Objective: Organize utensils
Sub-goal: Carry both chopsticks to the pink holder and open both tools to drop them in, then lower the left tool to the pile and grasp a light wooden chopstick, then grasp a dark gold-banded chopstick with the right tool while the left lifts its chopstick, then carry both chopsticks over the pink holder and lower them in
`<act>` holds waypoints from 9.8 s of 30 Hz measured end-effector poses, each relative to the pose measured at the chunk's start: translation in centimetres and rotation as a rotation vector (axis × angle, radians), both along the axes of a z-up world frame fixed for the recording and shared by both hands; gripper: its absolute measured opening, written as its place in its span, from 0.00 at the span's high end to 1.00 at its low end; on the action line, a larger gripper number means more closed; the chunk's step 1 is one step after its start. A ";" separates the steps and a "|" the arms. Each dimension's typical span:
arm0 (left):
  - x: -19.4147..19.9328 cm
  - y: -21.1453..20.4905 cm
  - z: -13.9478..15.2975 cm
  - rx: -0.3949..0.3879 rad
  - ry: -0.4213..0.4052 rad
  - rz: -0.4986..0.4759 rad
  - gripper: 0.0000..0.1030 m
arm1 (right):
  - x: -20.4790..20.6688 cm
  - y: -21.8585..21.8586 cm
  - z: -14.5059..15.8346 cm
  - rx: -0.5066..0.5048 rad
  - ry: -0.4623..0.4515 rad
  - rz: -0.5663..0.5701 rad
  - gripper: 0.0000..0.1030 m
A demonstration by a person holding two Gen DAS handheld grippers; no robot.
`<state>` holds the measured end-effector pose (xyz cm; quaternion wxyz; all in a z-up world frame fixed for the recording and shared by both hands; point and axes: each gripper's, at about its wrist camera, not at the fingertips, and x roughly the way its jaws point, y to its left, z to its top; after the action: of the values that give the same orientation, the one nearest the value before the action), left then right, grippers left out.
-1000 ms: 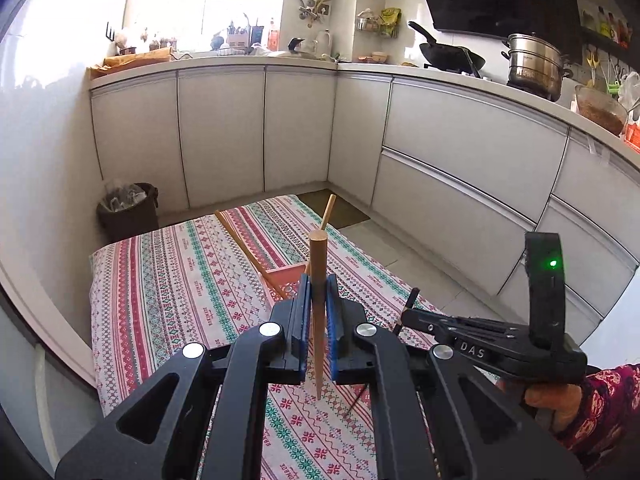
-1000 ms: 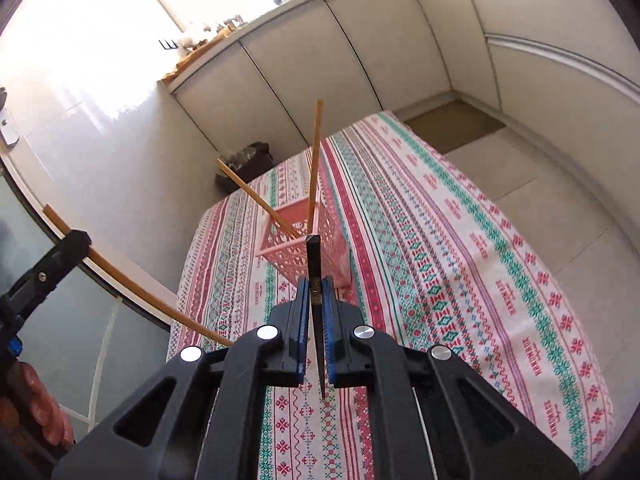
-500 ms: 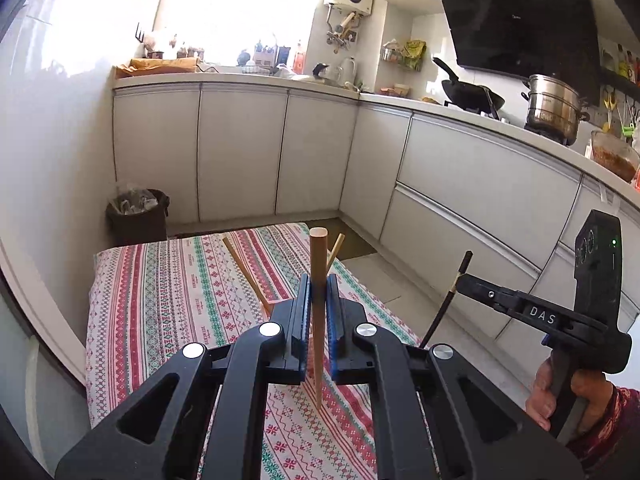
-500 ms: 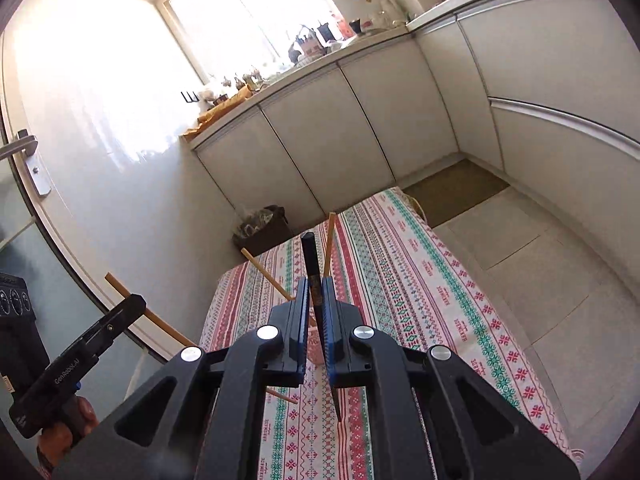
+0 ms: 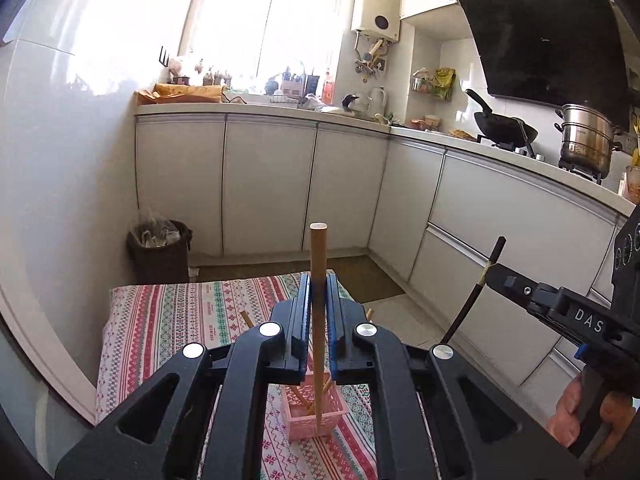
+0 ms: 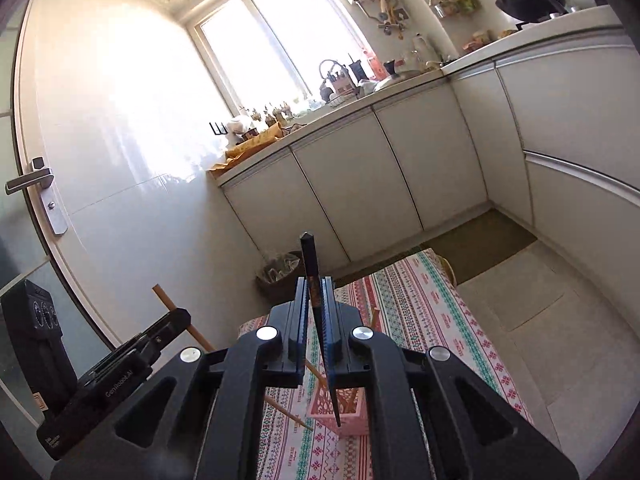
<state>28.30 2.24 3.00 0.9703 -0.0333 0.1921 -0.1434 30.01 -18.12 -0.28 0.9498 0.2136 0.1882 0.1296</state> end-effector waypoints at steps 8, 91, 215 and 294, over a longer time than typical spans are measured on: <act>4.3 0.6 -2.4 -0.016 0.012 0.044 0.94 | 4.0 2.0 -2.2 -0.043 -0.005 0.029 0.93; -14.6 -21.3 -23.5 0.823 0.632 -0.934 0.53 | -22.9 -21.8 -12.8 0.094 0.314 -0.537 0.07; 0.3 -10.2 -19.0 0.383 0.584 -0.462 0.83 | -4.7 -5.1 -16.9 -0.011 0.601 -0.149 0.93; 0.5 1.6 -4.0 -0.118 -0.180 0.094 0.90 | 3.5 3.7 -4.1 -0.212 0.025 0.067 0.93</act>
<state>28.85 3.89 -1.03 0.9856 -0.0861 0.0935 -0.1112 33.49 -14.43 -4.42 0.9598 0.1070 0.2198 0.1382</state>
